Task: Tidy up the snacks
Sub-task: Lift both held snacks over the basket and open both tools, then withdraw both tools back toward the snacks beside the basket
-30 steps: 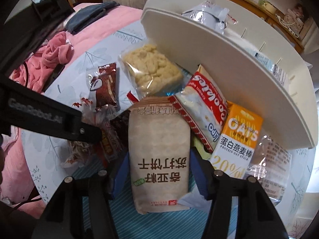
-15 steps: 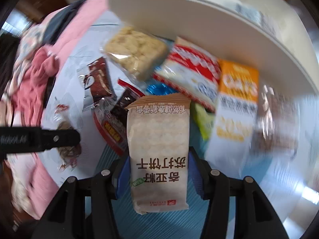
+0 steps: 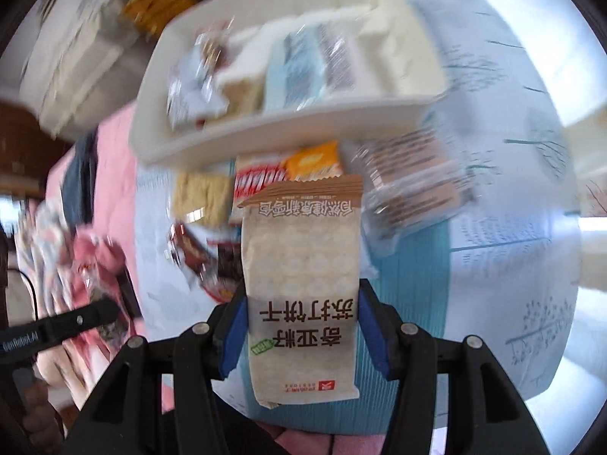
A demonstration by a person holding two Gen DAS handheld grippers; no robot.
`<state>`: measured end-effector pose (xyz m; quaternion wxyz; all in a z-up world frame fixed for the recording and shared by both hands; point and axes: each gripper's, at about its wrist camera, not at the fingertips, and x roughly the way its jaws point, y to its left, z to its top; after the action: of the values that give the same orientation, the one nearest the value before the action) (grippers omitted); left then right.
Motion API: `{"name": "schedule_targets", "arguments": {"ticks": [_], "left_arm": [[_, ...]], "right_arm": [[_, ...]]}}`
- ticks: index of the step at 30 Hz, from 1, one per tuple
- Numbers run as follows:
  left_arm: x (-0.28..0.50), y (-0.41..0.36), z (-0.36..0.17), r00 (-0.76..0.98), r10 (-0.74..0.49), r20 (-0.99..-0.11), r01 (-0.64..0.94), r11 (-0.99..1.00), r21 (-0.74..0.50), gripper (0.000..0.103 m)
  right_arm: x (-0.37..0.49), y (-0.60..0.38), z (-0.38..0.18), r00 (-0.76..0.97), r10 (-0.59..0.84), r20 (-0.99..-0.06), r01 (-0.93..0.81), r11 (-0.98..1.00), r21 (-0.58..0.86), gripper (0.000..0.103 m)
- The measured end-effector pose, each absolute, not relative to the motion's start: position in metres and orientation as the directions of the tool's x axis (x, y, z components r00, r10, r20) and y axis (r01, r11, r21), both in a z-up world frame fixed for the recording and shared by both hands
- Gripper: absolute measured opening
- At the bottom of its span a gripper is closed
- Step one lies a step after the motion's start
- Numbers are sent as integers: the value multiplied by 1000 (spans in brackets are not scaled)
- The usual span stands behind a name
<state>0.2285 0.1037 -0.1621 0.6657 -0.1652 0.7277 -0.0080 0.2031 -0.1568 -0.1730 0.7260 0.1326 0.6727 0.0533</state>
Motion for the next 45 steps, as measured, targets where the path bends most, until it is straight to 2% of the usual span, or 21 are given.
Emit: {"name": "schedule_targets", "arguments": {"ticks": [8,14,19,23,28,29,31,32,33,35,38,45], "left_arm": [[268,74,-103,32,-250,-968,-42,967,-251,51],[300,60,-71,133,-252,-959,7,967,-253,51],[320,48,-70,189,-284,-940,28,958,-284,51],[337,39,-78,223,-339,-914,45,940,-338,52],[353,31,-95,272,-351,-896,72,936,-344,52],[357,29,-99,281,-354,-892,75,935,-348,53],[361,27,-107,285,-349,-893,69,937,-344,64],[363,26,-111,282,-354,-892,66,934,-350,75],[365,26,-112,283,-359,-889,62,932,-357,81],[368,26,-114,290,-359,-887,48,931,-361,81],[371,26,-116,288,-338,-896,32,938,-344,81],[357,32,-108,291,-317,-903,8,944,-329,81]], "right_arm": [[224,-191,-124,271,280,-921,202,919,339,54],[241,-196,-96,428,253,-868,210,906,367,54],[255,-192,-91,509,215,-834,193,915,354,54],[265,-192,-97,537,219,-815,189,910,369,54],[278,-191,-112,562,245,-790,169,901,400,54],[281,-191,-114,562,250,-789,167,899,404,55],[288,-192,-122,556,269,-787,164,892,421,56],[291,-193,-125,550,276,-788,163,890,426,56],[293,-192,-129,539,285,-793,161,889,429,58],[298,-193,-136,516,300,-802,166,884,438,69],[298,-194,-139,510,312,-801,174,875,452,78],[291,-196,-136,505,325,-799,185,864,468,82]]}}
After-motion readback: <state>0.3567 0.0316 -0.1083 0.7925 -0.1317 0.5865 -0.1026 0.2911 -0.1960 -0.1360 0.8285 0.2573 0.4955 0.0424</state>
